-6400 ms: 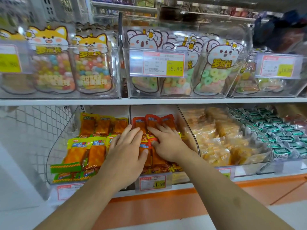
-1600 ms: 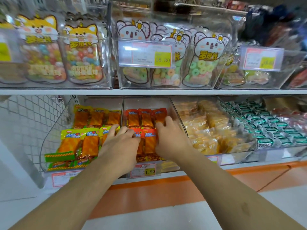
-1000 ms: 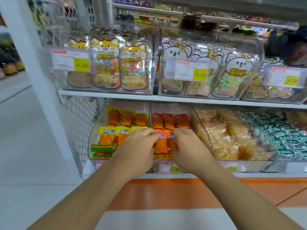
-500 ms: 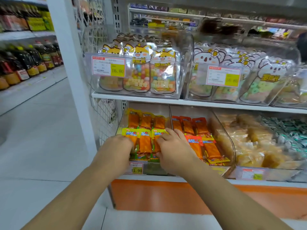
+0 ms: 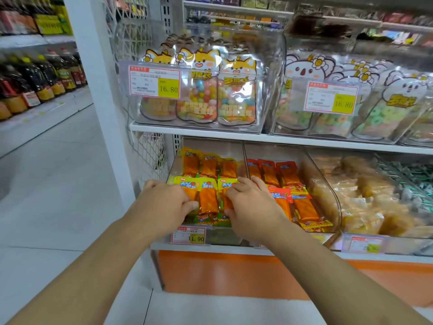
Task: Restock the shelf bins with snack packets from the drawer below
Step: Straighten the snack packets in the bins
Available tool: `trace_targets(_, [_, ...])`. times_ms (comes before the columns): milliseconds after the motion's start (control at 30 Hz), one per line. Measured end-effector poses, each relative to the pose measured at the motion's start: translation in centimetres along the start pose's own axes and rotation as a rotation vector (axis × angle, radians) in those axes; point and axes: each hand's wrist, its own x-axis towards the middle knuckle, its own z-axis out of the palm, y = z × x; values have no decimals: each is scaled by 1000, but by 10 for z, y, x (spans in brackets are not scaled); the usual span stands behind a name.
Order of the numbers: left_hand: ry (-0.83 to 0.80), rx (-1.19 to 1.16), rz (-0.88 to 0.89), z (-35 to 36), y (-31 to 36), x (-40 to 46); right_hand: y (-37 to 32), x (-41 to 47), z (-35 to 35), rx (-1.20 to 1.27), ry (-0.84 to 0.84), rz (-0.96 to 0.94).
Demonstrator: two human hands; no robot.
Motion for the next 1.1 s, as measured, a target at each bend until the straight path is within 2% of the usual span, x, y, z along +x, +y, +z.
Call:
trace_targets(200, [78, -2, -49, -4, 9, -8, -1, -2, -3, -37, -25, -4])
trace_targets(467, [-41, 150, 11, 2, 22, 0, 4, 11, 0, -83, -57, 20])
trace_targets(833, [-174, 285, -38, -11, 23, 60, 26, 68, -8, -144, -133, 49])
trace_targets(1100, [-39, 265, -43, -3, 11, 109, 43, 106, 2, -118, -136, 96])
